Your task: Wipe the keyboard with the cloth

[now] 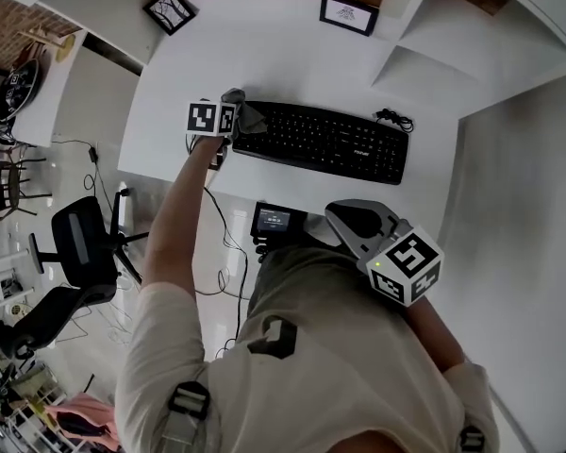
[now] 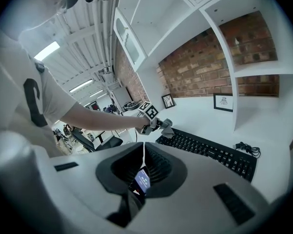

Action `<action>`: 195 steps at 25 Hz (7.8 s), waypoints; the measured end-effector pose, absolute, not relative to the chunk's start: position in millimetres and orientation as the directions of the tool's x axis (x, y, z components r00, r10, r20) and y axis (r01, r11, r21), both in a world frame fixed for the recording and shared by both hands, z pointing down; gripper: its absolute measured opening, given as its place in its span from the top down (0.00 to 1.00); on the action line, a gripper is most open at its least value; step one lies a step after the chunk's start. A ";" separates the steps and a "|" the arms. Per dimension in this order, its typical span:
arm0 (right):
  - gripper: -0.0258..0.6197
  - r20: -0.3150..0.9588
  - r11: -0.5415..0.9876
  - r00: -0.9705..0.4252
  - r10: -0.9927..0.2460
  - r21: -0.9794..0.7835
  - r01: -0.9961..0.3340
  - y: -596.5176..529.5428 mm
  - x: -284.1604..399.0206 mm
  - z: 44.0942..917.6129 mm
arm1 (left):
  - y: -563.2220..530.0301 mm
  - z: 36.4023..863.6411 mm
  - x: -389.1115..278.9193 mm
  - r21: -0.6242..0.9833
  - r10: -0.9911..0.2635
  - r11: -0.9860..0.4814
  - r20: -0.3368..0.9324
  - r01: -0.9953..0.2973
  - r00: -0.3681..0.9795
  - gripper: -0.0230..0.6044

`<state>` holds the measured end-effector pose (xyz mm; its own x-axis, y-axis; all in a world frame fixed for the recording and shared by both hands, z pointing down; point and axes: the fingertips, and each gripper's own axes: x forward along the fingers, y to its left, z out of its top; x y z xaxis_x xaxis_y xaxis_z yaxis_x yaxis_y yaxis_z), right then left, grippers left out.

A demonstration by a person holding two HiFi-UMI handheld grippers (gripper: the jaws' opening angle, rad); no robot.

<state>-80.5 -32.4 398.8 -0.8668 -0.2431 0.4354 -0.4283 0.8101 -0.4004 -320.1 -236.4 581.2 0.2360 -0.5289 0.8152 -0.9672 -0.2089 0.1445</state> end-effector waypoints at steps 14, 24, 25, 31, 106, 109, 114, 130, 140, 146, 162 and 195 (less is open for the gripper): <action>0.95 0.440 0.783 -0.854 -0.278 -0.411 -0.467 -46.7 -68.9 402.4 | -248.2 603.2 -308.4 0.014 -0.499 -0.323 0.847 -0.946 0.182 0.95; 0.95 0.420 0.786 -0.864 -0.278 -0.418 -0.456 -54.1 -58.4 401.1 | -250.9 604.4 -279.0 0.017 -0.487 -0.331 0.854 -0.943 0.186 0.95; 0.95 0.417 0.786 -0.865 -0.277 -0.419 -0.454 -54.5 -57.7 401.0 | -250.5 604.6 -278.1 0.008 -0.486 -0.333 0.855 -0.943 0.179 0.95; 0.95 0.407 0.788 -0.870 -0.278 -0.421 -0.449 -56.2 -51.2 399.6 | -249.5 604.5 -268.5 0.001 -0.480 -0.346 0.859 -0.938 0.179 0.95; 0.95 0.331 0.713 -0.868 -0.371 -0.497 -0.494 -34.4 84.4 396.9 | -236.9 605.9 61.9 0.143 -0.317 -0.593 0.863 -0.793 0.392 0.95; 0.95 0.334 0.707 -0.863 -0.379 -0.498 -0.503 -32.8 93.5 395.7 | -235.4 605.6 82.3 0.148 -0.304 -0.613 0.862 -0.776 0.405 0.95; 0.95 0.339 0.692 -0.851 -0.400 -0.497 -0.523 -30.6 105.9 395.8 | -234.8 603.8 114.0 0.175 -0.288 -0.631 0.851 -0.756 0.438 0.95; 0.95 0.347 0.672 -0.830 -0.437 -0.488 -0.557 -27.2 118.9 395.9 | -217.0 609.9 165.3 0.154 -0.216 -0.746 0.864 -0.648 0.455 0.95; 0.95 0.345 0.687 -0.838 -0.423 -0.481 -0.545 -24.4 110.8 396.0 | -212.4 603.2 162.8 0.153 -0.228 -0.754 0.851 -0.639 0.473 0.95; 0.95 0.337 0.692 -0.841 -0.423 -0.479 -0.540 -19.8 107.4 395.8 | -214.5 578.9 146.3 0.134 -0.283 -0.753 0.818 -0.644 0.501 0.95; 0.95 0.279 0.754 -0.899 -0.338 -0.491 -0.436 -10.1 93.6 386.2 | -164.9 555.6 36.2 0.101 -0.382 -0.617 0.829 -0.780 0.409 0.95; 0.95 0.315 0.761 -0.905 -0.284 -0.500 -0.413 53.6 -112.6 385.3 | 26.6 383.3 -161.4 0.502 -0.508 -0.638 0.297 -0.585 0.809 0.95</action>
